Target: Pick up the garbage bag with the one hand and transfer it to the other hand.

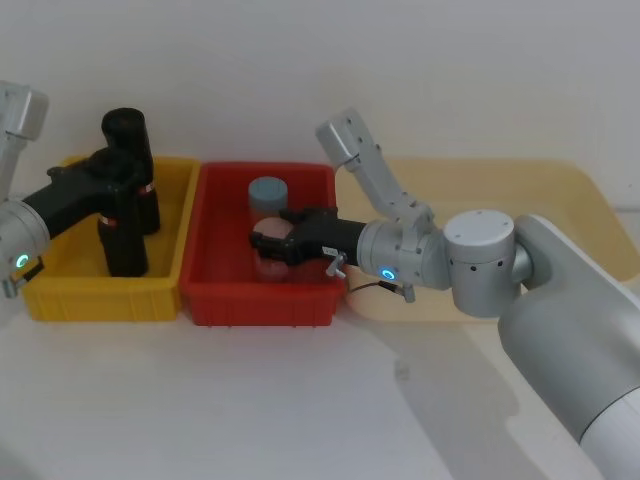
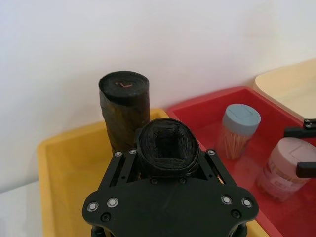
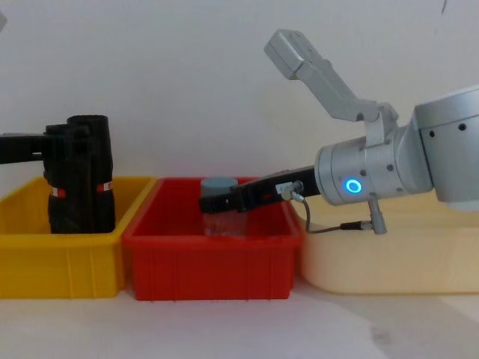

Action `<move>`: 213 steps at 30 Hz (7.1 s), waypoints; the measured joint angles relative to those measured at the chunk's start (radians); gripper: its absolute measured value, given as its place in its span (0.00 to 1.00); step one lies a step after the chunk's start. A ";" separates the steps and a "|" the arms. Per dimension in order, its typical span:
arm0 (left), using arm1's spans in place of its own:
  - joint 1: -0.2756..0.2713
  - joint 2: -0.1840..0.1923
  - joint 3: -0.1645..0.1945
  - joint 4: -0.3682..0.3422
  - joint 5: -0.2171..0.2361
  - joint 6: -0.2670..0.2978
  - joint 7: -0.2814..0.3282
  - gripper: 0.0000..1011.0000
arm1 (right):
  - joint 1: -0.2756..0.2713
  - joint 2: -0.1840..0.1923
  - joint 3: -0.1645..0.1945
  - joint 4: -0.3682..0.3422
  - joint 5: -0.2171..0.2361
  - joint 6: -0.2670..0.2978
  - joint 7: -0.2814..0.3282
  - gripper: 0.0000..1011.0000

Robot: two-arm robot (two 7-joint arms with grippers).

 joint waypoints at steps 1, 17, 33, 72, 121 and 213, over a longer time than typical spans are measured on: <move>0.001 -0.001 -0.003 -0.002 0.000 -0.003 0.004 0.40 | -0.002 0.001 0.001 -0.002 0.000 -0.002 0.001 0.64; -0.006 -0.025 -0.055 -0.076 -0.045 -0.003 0.050 0.37 | -0.022 0.026 0.036 -0.092 0.028 -0.032 0.016 0.64; -0.075 -0.071 -0.051 -0.166 -0.095 0.038 0.070 0.37 | -0.050 0.114 0.101 -0.292 0.056 0.000 -0.025 0.64; -0.289 -0.237 0.132 -0.004 -0.090 0.046 0.047 0.37 | -0.139 0.282 0.250 -0.489 0.004 0.100 -0.226 0.64; -0.330 -0.311 0.182 0.086 -0.084 0.014 0.052 0.37 | -0.187 0.298 0.248 -0.528 -0.047 0.056 -0.208 0.99; -0.331 -0.313 0.183 0.088 -0.084 0.014 0.052 0.37 | 0.022 0.041 0.141 -0.225 -0.138 -0.088 -0.149 0.99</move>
